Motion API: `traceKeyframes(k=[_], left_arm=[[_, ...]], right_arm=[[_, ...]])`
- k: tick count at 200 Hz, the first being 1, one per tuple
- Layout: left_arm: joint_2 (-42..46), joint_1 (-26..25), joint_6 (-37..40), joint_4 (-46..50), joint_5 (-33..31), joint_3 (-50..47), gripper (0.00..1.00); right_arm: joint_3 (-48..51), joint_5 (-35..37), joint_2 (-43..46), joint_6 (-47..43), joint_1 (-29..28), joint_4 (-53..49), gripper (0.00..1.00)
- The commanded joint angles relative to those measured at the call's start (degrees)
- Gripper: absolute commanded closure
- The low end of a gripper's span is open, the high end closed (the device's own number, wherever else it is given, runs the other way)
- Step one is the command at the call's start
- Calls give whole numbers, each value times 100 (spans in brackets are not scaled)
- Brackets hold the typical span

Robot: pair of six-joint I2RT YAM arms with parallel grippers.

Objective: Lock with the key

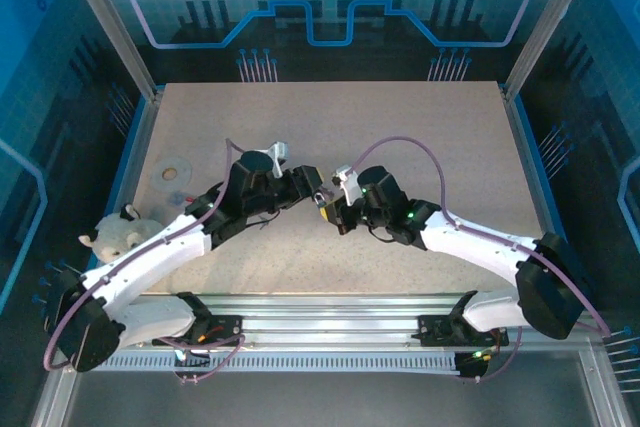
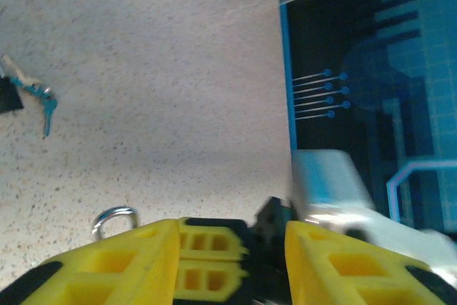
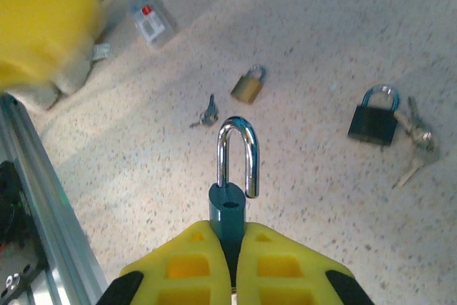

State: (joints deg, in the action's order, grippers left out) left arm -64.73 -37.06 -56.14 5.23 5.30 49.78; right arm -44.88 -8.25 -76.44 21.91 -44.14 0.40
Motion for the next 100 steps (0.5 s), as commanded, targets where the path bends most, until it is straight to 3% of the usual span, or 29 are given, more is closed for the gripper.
traceKeyframes(k=[1,45,100], left_arm=[[330,-29,526,178,-295,130,52],[1173,-12,1343,-157,-736,-517,43],[1516,4,1449,-1321,-74,-1632,41]], right_arm=[[136,-435,237,-110,105,-8,100],[335,-1022,560,-14,392,203,100],[478,-1583,805,-130,454,402,100]])
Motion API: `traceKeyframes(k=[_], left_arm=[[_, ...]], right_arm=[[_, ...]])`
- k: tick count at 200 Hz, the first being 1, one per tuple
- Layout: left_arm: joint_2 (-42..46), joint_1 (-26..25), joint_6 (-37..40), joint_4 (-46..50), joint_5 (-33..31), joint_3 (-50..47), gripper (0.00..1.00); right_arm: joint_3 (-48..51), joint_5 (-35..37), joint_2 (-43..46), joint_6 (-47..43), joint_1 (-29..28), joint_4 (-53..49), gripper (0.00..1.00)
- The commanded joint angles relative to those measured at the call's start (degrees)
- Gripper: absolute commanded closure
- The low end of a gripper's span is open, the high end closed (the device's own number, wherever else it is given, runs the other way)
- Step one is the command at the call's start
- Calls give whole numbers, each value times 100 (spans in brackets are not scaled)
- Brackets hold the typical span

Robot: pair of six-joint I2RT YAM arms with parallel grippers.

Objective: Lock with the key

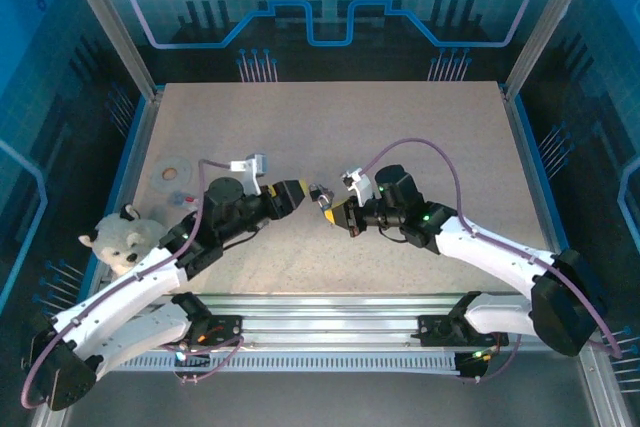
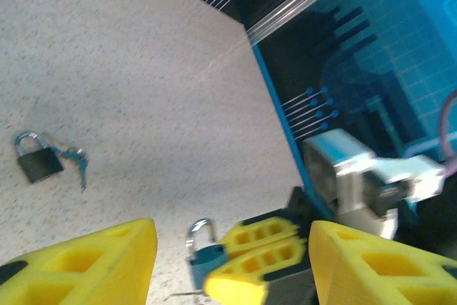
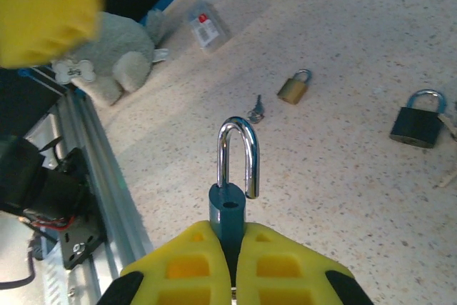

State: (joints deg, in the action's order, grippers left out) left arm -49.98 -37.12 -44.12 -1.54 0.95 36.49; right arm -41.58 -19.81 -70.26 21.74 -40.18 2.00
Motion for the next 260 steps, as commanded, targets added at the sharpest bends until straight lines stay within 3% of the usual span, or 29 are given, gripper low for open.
traceKeyframes(k=[1,91,260], left_arm=[[40,7,246,-671,384,-315,41],[97,7,-167,-2271,1476,-1081,46],[-404,4,-26,-2200,2055,-1146,53]], right_arm=[[149,-436,192,-115,56,245,100],[254,-1003,204,-280,93,461,100],[370,-1402,291,-220,174,715,100]])
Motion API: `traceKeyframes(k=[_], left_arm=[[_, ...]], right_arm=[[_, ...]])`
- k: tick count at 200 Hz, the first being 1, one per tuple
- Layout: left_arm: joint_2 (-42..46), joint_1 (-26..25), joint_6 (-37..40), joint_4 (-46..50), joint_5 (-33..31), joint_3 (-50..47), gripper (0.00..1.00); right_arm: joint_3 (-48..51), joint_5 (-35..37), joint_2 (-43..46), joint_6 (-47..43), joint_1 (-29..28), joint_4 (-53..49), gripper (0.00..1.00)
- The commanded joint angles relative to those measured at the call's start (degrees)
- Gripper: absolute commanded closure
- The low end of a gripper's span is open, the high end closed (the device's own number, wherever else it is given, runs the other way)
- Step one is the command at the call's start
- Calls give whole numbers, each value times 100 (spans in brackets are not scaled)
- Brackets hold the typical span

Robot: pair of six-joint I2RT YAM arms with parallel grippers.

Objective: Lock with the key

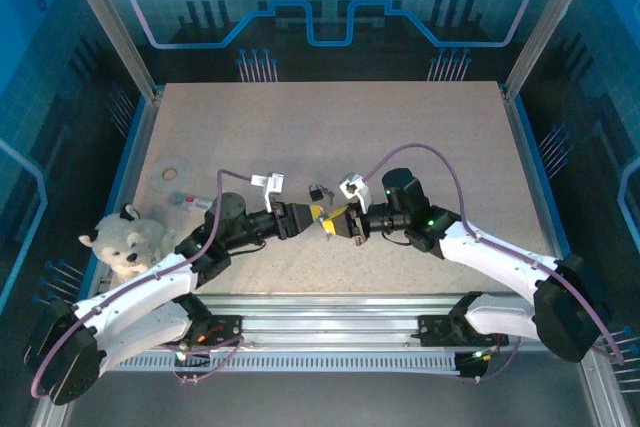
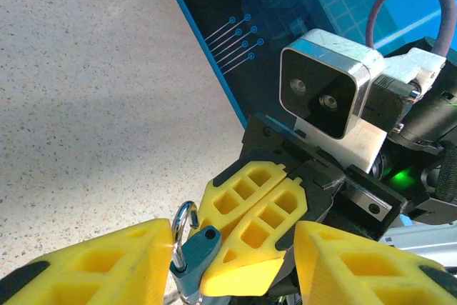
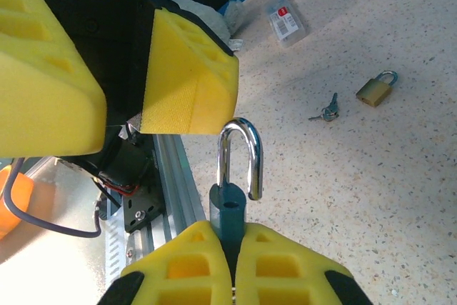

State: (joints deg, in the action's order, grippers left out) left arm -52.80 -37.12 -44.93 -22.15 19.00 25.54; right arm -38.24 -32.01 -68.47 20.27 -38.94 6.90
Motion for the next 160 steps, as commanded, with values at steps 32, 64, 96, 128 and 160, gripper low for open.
traceKeyframes(k=[32,64,96,128,160], left_arm=[[-179,6,50,-219,297,-66,55],[-221,6,68,-224,306,-72,57],[-222,3,88,-230,314,-86,61],[-201,5,129,-267,315,-112,64],[-44,8,202,-255,254,-162,68]], right_arm=[[36,-207,88,-54,45,251,100],[36,-226,70,-50,46,268,100],[51,-272,104,-39,50,285,100],[50,-379,105,-41,44,304,100],[53,-477,116,-56,53,304,100]])
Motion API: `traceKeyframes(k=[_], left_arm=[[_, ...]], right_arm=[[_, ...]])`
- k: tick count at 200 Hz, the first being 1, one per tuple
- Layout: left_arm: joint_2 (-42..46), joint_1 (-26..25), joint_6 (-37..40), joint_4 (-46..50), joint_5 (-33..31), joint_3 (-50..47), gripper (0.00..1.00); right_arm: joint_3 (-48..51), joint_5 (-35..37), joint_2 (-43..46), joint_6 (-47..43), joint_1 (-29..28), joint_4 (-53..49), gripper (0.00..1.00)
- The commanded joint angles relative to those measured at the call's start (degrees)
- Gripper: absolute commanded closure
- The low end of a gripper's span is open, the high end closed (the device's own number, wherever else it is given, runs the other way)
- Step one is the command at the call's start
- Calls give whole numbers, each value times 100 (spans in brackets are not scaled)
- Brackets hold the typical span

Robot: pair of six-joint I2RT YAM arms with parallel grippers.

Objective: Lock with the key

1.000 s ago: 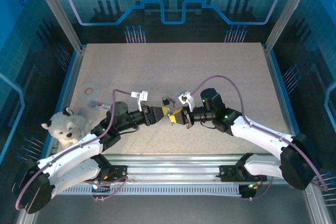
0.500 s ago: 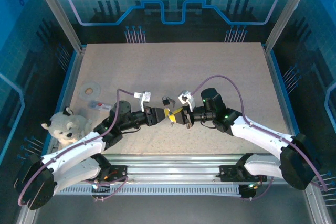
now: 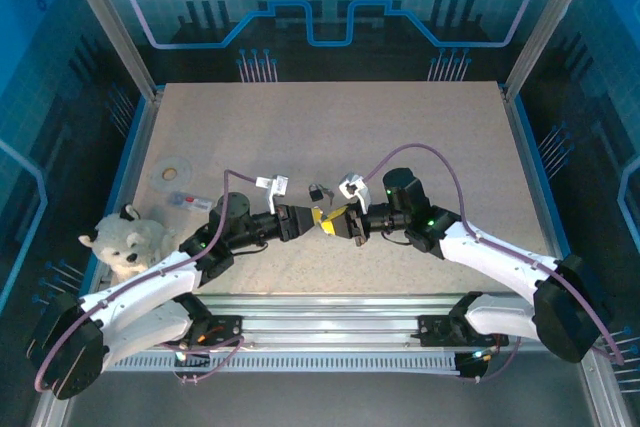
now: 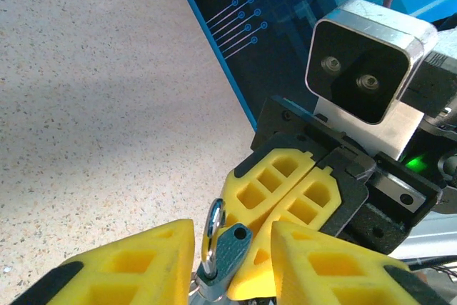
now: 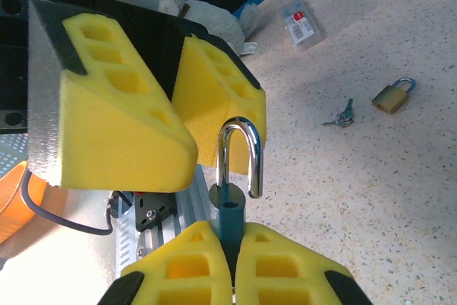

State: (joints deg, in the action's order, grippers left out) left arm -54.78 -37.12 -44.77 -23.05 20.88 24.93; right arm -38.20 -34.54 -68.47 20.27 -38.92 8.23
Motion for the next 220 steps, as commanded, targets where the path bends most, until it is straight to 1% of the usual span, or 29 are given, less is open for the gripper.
traceKeyframes(k=[1,76,131,155,194,220], left_arm=[[158,10,188,-165,61,-102,69],[414,9,270,-160,8,-155,75],[434,10,329,-141,84,-214,74],[431,8,333,-206,174,-228,80],[441,8,295,-384,255,-251,81],[433,4,254,-551,326,-300,91]], right_arm=[[45,-230,115,-57,51,170,100],[40,-464,97,-48,51,225,100],[60,-535,121,-26,69,270,100],[75,-549,138,-10,86,292,100],[89,-625,132,16,104,344,100],[102,-676,141,42,121,375,100]])
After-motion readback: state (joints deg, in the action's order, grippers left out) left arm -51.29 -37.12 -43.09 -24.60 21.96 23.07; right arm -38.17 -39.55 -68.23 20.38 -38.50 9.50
